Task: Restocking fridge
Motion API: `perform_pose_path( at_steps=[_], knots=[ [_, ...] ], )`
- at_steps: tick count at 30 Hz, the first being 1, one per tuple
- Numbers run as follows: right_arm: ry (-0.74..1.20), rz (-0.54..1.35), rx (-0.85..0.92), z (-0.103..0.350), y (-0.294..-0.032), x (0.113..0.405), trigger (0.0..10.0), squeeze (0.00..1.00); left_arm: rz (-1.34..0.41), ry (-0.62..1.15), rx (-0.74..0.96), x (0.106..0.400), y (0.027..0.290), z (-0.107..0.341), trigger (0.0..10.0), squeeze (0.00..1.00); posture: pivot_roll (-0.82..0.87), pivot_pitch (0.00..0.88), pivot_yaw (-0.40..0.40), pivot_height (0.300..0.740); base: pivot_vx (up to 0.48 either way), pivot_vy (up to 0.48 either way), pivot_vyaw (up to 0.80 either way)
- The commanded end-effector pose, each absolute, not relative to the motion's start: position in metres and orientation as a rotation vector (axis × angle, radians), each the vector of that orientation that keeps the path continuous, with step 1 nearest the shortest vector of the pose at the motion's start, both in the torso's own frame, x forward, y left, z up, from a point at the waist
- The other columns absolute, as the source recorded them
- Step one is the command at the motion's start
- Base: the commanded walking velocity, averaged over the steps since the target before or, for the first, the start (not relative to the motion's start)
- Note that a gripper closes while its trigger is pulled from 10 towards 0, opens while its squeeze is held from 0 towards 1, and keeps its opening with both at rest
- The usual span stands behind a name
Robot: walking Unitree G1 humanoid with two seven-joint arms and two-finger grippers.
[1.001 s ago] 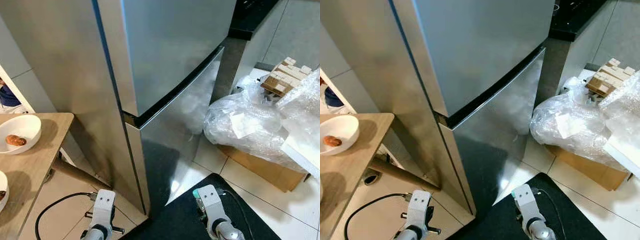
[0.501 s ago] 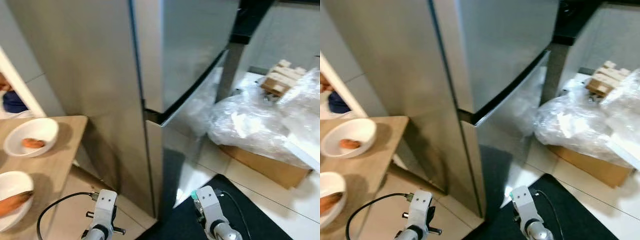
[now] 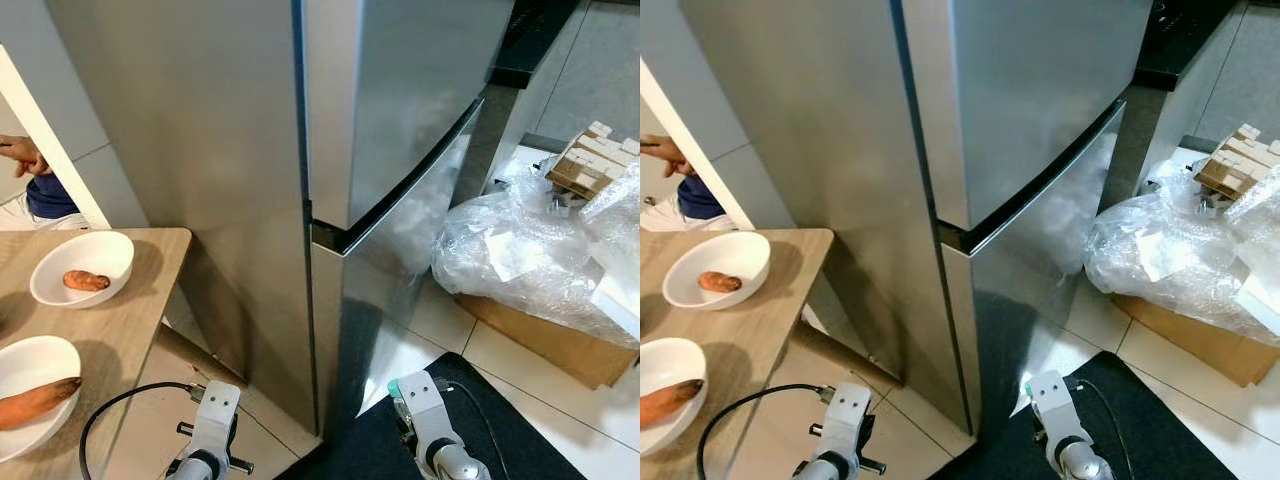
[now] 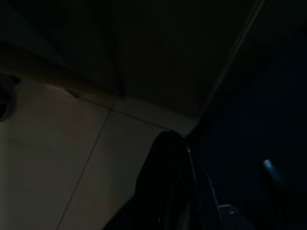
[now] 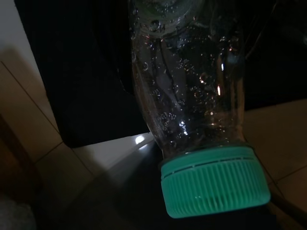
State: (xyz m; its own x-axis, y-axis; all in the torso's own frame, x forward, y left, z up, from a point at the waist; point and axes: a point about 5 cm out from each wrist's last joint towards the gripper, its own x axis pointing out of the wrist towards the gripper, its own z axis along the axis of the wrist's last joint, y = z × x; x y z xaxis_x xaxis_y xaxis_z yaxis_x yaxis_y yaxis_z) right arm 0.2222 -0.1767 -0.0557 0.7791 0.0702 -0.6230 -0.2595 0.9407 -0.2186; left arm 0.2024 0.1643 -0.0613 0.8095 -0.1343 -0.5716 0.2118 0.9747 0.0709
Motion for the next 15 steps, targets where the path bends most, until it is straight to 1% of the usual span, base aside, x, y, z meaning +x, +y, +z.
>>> perform_pose_path(
  at_steps=[1, 15],
  knots=[
    [0.668, 0.17, -0.296, -0.0577, -0.178, 0.2193, 10.0, 0.0, -0.166, 0.6, 0.113, 0.2006, 0.166, -0.062, 10.0, 0.0, -0.1, 0.055, 0.064, 0.74, 0.0, 0.0, 0.0],
    [0.666, 0.182, -0.314, -0.0568, -0.1817, 0.2196, 10.0, 0.0, -0.109, 0.576, 0.103, 0.2019, 0.1686, -0.0601, 10.0, 0.0, -0.1, 0.066, 0.043, 0.74, 0.0, 0.0, 0.0]
  ],
)
